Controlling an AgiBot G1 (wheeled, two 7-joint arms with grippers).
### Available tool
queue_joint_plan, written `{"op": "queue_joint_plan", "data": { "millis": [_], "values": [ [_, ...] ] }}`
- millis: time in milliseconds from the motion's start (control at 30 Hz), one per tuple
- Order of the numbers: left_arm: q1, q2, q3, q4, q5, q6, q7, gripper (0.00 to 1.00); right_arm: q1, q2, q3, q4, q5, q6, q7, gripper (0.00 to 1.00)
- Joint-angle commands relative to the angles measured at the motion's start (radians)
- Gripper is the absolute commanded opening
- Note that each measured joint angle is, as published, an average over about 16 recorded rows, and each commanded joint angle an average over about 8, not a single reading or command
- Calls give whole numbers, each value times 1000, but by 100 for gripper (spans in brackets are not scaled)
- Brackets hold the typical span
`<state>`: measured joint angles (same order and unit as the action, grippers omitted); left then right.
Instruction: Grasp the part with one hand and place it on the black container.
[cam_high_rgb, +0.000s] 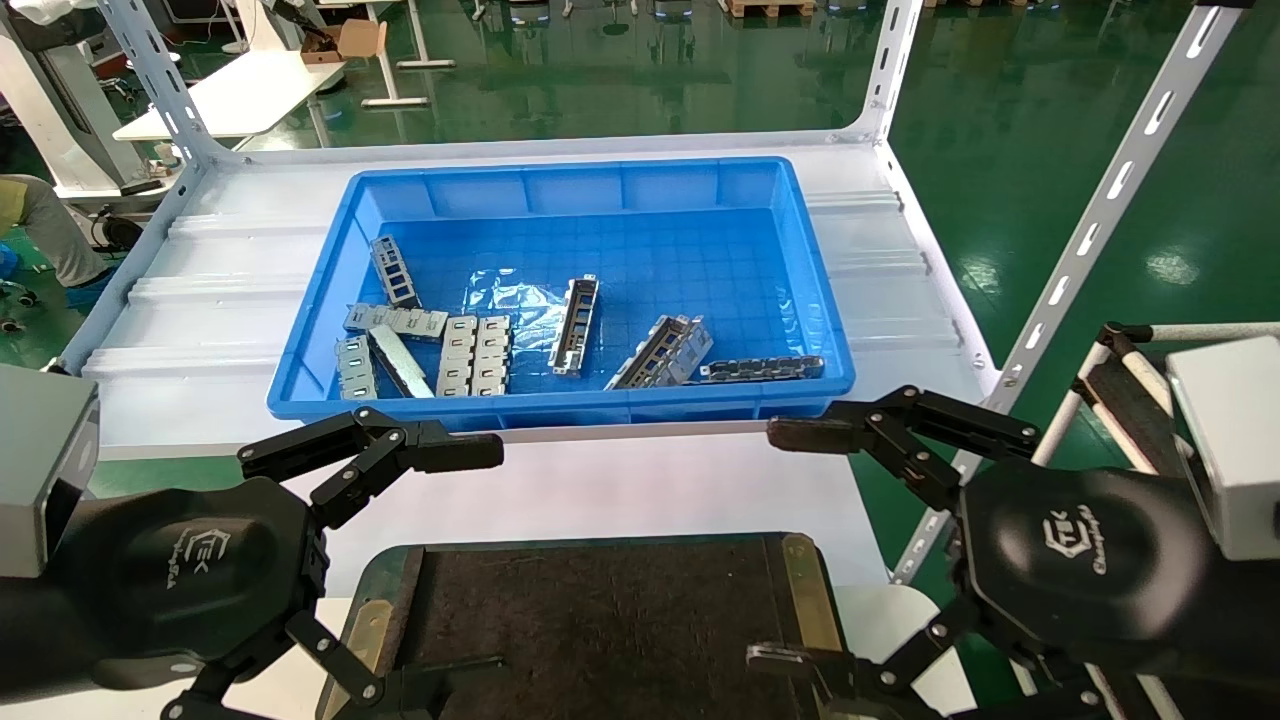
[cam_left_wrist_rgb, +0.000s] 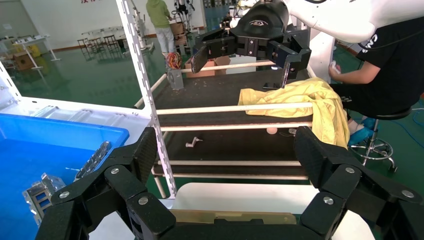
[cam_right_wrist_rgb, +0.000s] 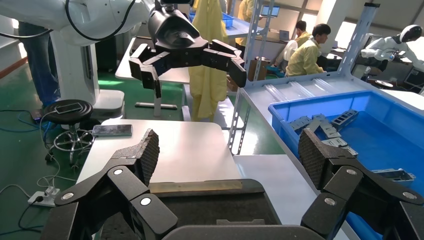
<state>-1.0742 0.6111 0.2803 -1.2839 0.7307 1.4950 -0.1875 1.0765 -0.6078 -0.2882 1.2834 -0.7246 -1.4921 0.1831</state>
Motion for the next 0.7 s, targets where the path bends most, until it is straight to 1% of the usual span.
{"op": "queue_joint_plan", "data": {
  "millis": [33, 700],
  "values": [
    [0, 0, 0, 0, 0, 0, 0, 100, 0, 0, 0, 0, 0, 0, 0, 100],
    [0, 0, 0, 0, 0, 0, 0, 100, -2, -3, 8, 0, -6, -4, 4, 100]
  ]
}}
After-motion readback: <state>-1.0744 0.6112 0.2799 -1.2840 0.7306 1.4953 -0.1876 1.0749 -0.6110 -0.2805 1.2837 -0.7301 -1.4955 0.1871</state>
